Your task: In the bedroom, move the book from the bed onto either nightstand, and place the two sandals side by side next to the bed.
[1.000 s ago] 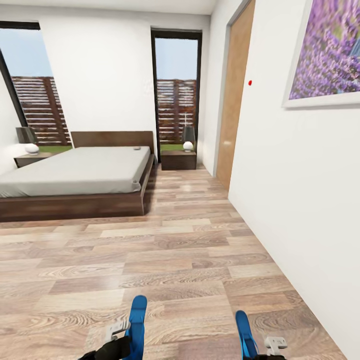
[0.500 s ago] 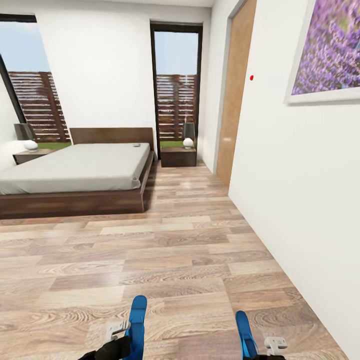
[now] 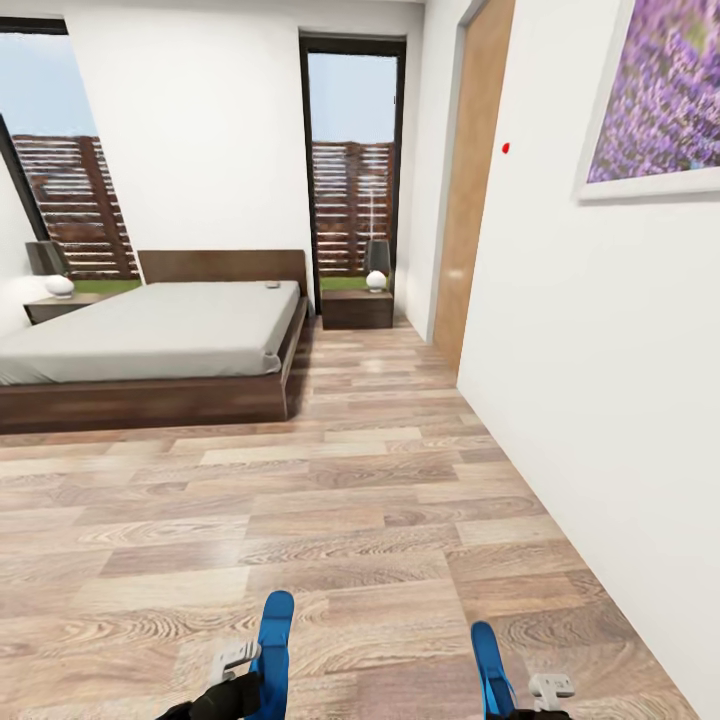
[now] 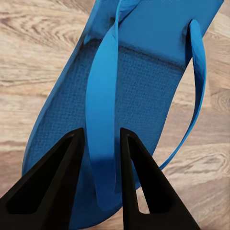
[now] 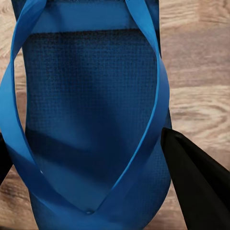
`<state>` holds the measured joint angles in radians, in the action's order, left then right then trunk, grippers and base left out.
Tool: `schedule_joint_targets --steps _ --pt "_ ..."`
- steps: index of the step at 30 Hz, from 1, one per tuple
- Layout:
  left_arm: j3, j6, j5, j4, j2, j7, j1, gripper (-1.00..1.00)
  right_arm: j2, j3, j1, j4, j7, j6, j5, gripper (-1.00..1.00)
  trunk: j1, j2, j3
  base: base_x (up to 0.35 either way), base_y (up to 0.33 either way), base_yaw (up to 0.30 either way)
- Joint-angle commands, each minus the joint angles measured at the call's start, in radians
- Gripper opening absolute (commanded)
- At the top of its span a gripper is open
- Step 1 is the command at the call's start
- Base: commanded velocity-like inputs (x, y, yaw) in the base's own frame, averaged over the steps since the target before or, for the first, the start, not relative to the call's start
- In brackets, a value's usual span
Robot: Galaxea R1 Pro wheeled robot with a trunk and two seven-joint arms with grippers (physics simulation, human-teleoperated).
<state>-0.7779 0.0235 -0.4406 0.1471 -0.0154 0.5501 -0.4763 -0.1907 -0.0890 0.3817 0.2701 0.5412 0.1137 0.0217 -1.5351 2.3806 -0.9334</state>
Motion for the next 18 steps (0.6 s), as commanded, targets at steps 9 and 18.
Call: schedule_joint_targets --steps 9,18 --pt "-0.008 0.004 -0.012 0.000 -0.001 0.002 -0.001 -1.00 0.000 -0.008 0.000 0.002 0.006 0.011 0.003 -1.00 0.000 0.000 -0.007 0.005 0.000 0.000" --pt "-0.008 0.004 -0.012 0.000 -0.011 0.002 -0.001 -1.00 0.000 -0.008 0.000 0.002 0.001 0.011 0.002 -1.00 0.000 0.000 -0.008 0.271 0.000 0.000"
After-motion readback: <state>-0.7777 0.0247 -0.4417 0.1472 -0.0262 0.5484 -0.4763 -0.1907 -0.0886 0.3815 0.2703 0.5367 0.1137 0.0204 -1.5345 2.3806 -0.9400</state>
